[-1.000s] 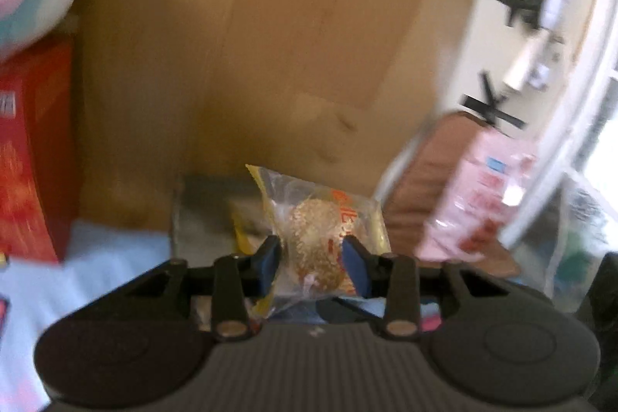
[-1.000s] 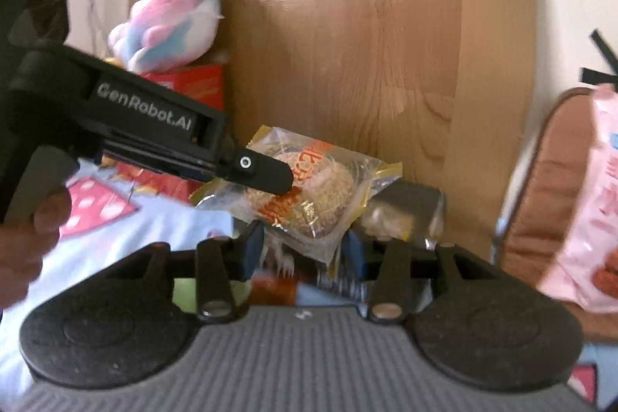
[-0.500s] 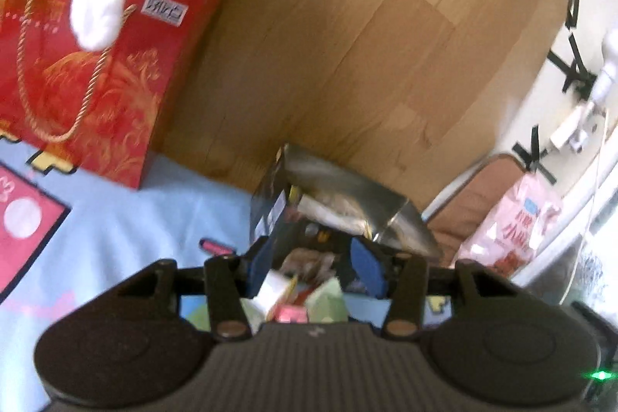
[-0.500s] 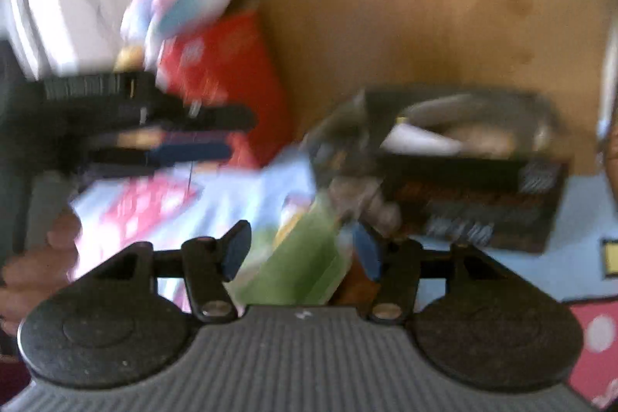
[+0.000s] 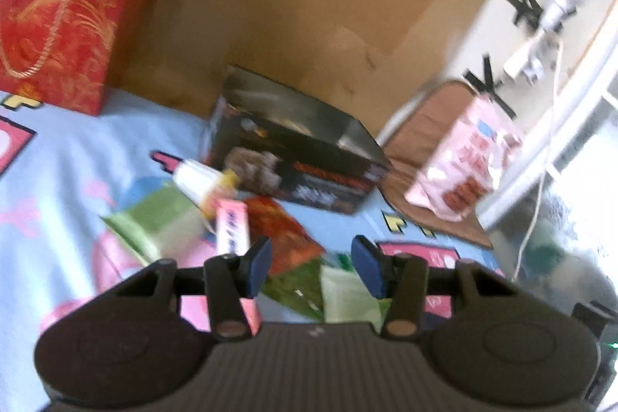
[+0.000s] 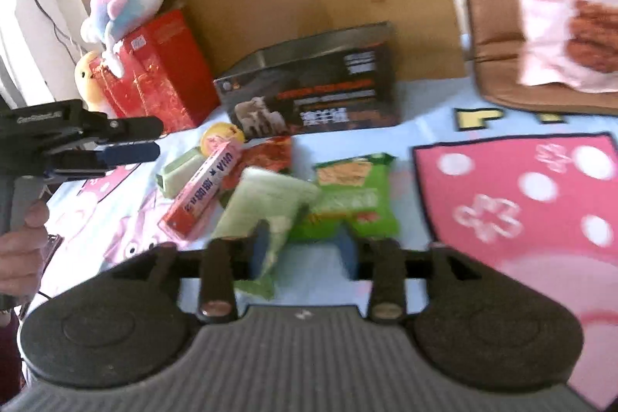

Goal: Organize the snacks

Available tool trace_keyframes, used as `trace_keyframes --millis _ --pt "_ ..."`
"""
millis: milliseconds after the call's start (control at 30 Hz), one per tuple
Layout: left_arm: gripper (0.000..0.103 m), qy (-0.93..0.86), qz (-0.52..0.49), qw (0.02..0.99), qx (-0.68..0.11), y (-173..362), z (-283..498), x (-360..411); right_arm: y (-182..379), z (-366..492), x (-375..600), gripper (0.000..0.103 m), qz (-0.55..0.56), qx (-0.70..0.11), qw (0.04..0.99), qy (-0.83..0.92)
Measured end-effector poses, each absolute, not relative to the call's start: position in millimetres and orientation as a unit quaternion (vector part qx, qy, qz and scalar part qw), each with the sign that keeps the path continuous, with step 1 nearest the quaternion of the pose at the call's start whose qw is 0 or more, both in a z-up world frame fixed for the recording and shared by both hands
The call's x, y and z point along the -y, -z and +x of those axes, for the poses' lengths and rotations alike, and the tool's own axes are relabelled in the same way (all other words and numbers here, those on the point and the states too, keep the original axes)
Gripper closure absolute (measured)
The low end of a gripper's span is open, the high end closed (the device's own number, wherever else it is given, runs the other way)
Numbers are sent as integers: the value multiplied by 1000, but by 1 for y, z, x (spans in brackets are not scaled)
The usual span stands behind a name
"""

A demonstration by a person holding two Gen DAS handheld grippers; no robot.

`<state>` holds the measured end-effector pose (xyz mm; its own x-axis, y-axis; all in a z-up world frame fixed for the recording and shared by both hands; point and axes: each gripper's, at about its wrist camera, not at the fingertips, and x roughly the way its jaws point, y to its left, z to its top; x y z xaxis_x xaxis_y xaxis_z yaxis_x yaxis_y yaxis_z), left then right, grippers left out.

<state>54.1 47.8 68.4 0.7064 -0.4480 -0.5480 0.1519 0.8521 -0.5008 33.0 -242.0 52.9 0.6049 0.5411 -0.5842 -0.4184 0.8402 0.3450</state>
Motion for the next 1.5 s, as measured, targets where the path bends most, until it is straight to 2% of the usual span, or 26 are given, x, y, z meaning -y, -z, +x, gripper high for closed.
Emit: trace_keyframes --millis 100,200,300,367,400,433,567,767,867,900,933,967,1000,1033,1200,1367,1500 --pt "56 181 -202 891 -364 -62 49 -32 -53 19 235 53 51 -340 896 -280" --pt "51 192 -190 884 -382 -54 47 -18 -52 9 224 39 4 -325 894 -307" --pt "50 186 -165 882 -400 -43 49 -4 -50 3 206 37 -59 -313 893 -319" --pt "60 178 -144 878 -421 -32 52 5 -44 5 195 37 -85 -312 890 -320" --pt "75 181 -142 871 -434 -25 53 8 -40 8 190 39 -93 -317 886 -325" --pt "79 198 -159 864 -434 -21 52 7 -35 12 185 53 -98 -325 881 -329" --pt "80 186 -154 877 -414 -39 42 -1 -39 12 175 72 -93 -312 887 -327" --pt "80 192 -155 903 -350 -91 62 -18 -77 27 169 74 -65 -236 914 -323" --pt "73 178 -144 914 -335 -111 101 -21 -93 60 155 74 -58 -217 923 -313" --pt "61 170 -140 918 -330 -116 118 -22 -97 74 150 74 -46 -217 924 -310" --pt "44 168 -134 921 -326 -118 133 -22 -101 94 143 72 -27 -220 925 -307" --pt "40 157 -122 927 -318 -119 148 -23 -104 108 136 70 -16 -221 928 -300" --pt "44 132 -113 933 -315 -118 157 -24 -104 123 129 61 -16 -219 931 -291" --pt "48 100 -106 936 -320 -116 162 -27 -102 136 123 60 -27 -217 938 -269" --pt "46 104 -169 934 -296 -99 116 -79 -96 128 152 60 24 -245 925 -288" --pt "48 48 -205 921 -328 -66 97 -119 -67 105 150 60 33 -300 891 -338" --pt "48 33 -233 912 -336 -51 95 -137 -65 112 120 59 17 -308 885 -348"
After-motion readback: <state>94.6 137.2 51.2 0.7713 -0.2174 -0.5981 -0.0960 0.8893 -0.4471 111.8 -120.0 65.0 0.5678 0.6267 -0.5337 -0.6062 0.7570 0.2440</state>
